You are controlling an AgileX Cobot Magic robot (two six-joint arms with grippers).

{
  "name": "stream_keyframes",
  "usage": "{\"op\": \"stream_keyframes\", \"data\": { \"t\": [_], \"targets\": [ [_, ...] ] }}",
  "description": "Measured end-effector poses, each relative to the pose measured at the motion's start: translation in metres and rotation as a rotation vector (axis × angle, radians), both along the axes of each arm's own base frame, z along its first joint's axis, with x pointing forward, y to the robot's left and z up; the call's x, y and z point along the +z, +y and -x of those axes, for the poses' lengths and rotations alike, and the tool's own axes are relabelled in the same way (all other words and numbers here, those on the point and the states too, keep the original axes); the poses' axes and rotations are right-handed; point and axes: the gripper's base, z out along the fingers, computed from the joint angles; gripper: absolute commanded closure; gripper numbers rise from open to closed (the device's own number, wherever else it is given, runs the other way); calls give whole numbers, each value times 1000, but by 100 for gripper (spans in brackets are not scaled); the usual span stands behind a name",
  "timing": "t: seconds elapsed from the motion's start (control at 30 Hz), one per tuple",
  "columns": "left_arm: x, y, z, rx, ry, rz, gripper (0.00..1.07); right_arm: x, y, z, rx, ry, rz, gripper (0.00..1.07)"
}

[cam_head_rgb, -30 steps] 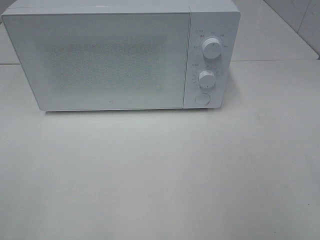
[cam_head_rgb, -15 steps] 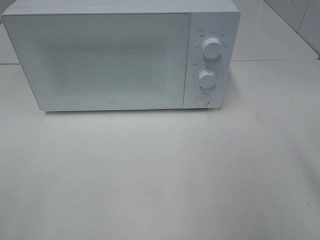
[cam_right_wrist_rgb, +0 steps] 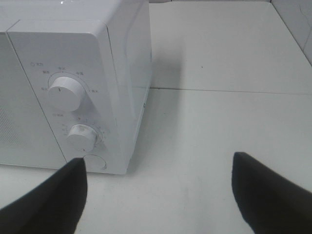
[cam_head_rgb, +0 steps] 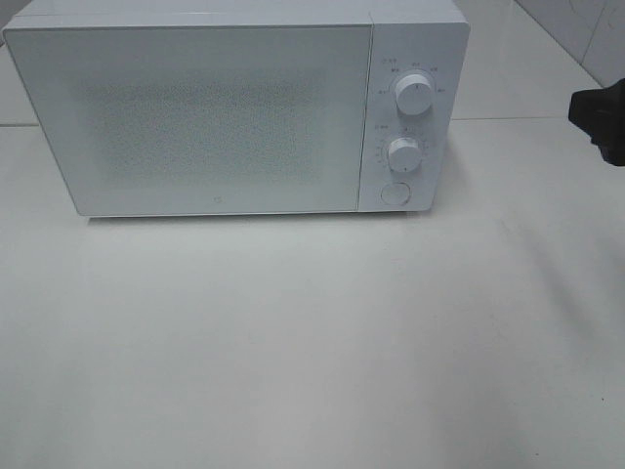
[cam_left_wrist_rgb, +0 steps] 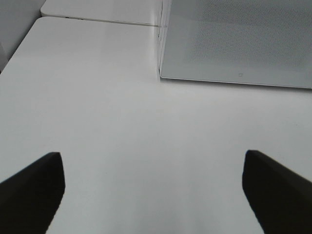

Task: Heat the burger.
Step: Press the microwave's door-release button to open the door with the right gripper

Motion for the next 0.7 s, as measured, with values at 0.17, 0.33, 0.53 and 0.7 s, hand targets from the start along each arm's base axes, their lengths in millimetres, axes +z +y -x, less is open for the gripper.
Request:
{"op": "stream_keyframes", "data": {
  "t": [0.17, 0.33, 0.53, 0.7],
  "targets": [
    [0, 0, 0, 0, 0, 0, 16, -11, 3, -15, 8, -30, -7, 31],
    [0, 0, 0, 0, 0, 0, 16, -29, 4, -19, 15, -64, -10, 31],
    [0, 0, 0, 0, 0, 0, 16, -45, -1, -16, -49, -120, -37, 31],
    [0, 0, 0, 0, 0, 0, 16, -58, 5, -14, -81, -162, -29, 31]
  ]
}}
